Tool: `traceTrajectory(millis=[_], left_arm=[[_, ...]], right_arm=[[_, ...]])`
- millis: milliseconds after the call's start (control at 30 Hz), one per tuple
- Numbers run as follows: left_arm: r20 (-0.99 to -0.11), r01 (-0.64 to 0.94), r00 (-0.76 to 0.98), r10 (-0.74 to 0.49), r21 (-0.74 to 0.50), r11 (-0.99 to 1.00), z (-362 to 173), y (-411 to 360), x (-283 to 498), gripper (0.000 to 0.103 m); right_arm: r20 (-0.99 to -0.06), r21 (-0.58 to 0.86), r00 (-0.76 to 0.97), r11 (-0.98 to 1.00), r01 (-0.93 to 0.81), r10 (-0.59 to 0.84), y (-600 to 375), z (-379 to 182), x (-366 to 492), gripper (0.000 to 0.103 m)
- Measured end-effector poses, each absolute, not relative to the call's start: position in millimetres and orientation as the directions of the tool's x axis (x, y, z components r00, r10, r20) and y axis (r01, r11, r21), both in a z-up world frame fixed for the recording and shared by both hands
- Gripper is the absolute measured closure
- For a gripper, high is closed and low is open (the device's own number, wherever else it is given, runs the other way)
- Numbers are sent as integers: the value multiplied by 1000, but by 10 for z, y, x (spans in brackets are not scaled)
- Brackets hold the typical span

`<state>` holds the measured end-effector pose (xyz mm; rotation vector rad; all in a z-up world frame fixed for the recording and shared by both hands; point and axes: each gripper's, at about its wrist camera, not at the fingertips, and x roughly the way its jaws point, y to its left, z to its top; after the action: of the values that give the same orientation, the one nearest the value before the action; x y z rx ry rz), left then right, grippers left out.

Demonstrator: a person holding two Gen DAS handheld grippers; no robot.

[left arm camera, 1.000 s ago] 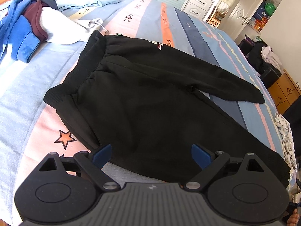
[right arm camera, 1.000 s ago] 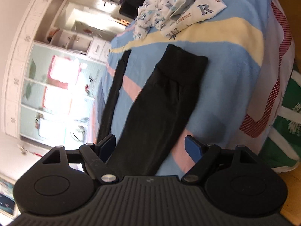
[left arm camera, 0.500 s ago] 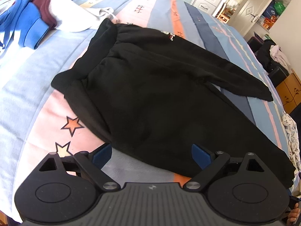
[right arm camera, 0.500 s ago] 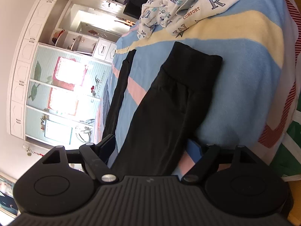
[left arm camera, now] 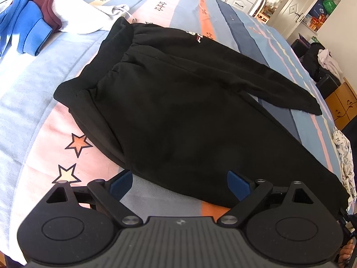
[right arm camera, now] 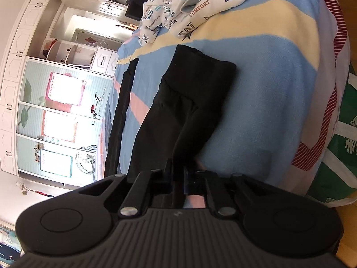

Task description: Fold clothes

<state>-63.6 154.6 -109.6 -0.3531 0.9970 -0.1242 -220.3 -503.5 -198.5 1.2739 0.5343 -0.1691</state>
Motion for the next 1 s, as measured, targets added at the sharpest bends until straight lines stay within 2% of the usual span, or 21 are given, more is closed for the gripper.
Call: traceTrajectory(millis=[133, 200, 300, 367, 400, 467, 700, 933, 1000], left_arm=[[-799, -60, 540, -264, -349, 935, -1099, 1545, -630, 10], [-801, -60, 538, -263, -348, 936, -1107, 1543, -638, 10], [-801, -60, 538, -263, -347, 936, -1116, 1547, -659, 10], [-801, -59, 538, -262, -346, 936, -1121, 1550, -672, 10], [-801, -59, 538, -262, -345, 937, -1124, 1551, -679, 10], [-802, -59, 538, -261, -345, 937, -1130, 1553, -693, 10], [-802, -58, 538, -259, -342, 938, -1150, 1562, -742, 10], [-796, -88, 541, -273, -376, 922, -1220, 1613, -798, 10], [-792, -91, 543, -280, -387, 918, -1228, 1613, -810, 10]], right_arm=[[-470, 861, 868, 296, 413, 158, -5082, -1962, -2233, 81], [-446, 876, 880, 281, 392, 162, -5114, -1968, -2255, 65], [-429, 886, 890, 267, 380, 156, -5141, -1993, -2242, 63], [-432, 882, 889, 277, 380, 154, -5145, -1996, -2207, 66], [-440, 877, 884, 283, 388, 154, -5146, -2000, -2185, 79], [-458, 873, 875, 262, 411, 154, -5167, -2037, -2155, 97], [-419, 900, 893, 208, 384, 162, -5200, -2058, -2139, 99], [-429, 898, 889, 183, 400, 161, -5202, -2099, -2111, 99], [-443, 885, 884, 230, 405, 149, -5175, -2048, -2095, 99]])
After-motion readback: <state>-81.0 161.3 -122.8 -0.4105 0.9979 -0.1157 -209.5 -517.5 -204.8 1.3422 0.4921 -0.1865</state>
